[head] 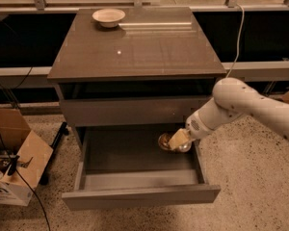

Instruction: Place orange can into middle drawer

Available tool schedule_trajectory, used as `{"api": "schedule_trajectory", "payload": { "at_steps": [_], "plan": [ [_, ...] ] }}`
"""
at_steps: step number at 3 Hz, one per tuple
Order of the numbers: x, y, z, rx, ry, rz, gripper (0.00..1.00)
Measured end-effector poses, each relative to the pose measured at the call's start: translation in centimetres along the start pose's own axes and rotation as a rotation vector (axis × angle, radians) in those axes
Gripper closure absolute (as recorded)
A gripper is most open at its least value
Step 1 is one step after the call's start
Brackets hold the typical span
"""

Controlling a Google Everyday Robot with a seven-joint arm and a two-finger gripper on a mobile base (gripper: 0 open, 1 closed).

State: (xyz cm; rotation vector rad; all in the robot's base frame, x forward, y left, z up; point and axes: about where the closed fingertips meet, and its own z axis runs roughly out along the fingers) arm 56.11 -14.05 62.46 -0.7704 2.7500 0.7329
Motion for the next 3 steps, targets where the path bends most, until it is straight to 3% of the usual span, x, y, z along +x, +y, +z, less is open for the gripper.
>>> {"api": "schedule_trajectory", "payload": {
  "at_steps": [2, 3],
  "plan": [
    [3.9, -4.5, 10.5, 0.048, 0.117, 0.15, 1.0],
    [5.1, -6.4, 14.1, 0.059, 0.169, 0.195, 0.86]
  ]
}}
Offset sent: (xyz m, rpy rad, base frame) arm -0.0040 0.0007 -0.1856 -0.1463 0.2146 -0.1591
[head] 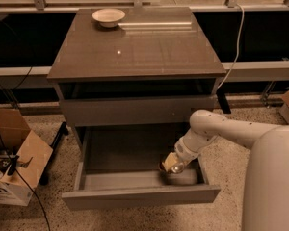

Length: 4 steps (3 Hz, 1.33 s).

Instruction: Place orange can into middle drawer

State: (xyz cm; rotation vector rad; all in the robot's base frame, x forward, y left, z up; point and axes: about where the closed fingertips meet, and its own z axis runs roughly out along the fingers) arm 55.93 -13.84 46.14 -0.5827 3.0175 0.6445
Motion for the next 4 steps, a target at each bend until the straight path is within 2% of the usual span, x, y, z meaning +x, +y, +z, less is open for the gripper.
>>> {"api": "schedule_trajectory", "payload": {
  "at_steps": [1, 2, 3, 4],
  "plan": [
    [0.4, -1.5, 2.8, 0.011, 0.05, 0.037, 0.62],
    [0.6, -2.2, 3.6, 0.025, 0.067, 0.052, 0.39],
    [0.6, -2.1, 3.4, 0.025, 0.066, 0.052, 0.15],
    [0.3, -1.8, 2.3, 0.035, 0.03, 0.06, 0.0]
  ]
}}
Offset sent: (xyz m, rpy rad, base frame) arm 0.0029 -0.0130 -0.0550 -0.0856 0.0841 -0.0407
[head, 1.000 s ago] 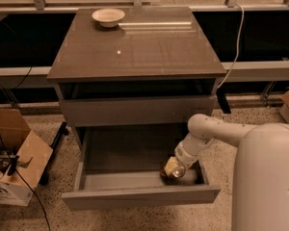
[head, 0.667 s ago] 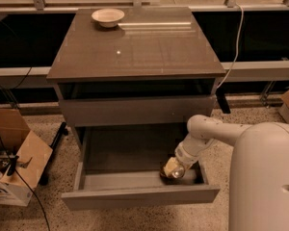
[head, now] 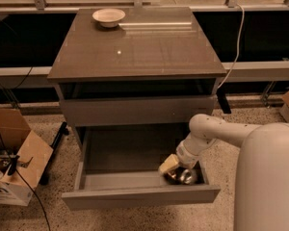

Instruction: Place orange can into middle drawer

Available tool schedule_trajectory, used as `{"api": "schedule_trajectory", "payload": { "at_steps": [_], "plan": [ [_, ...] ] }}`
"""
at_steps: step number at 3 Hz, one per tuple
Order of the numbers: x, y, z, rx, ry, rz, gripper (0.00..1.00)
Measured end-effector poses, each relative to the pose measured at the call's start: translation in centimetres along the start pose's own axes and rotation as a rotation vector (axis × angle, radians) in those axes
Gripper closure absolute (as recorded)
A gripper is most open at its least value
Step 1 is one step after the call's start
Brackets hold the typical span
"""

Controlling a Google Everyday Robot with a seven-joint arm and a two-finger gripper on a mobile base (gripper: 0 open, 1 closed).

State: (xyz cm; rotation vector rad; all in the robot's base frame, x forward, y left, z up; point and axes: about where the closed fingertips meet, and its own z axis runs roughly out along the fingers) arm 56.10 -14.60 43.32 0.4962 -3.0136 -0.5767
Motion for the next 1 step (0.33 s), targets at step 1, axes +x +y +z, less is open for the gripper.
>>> {"api": "schedule_trajectory", "payload": {
  "at_steps": [1],
  "plan": [
    [-0.03, 0.01, -0.04, 0.0, -0.001, 0.0, 0.0]
  ]
}}
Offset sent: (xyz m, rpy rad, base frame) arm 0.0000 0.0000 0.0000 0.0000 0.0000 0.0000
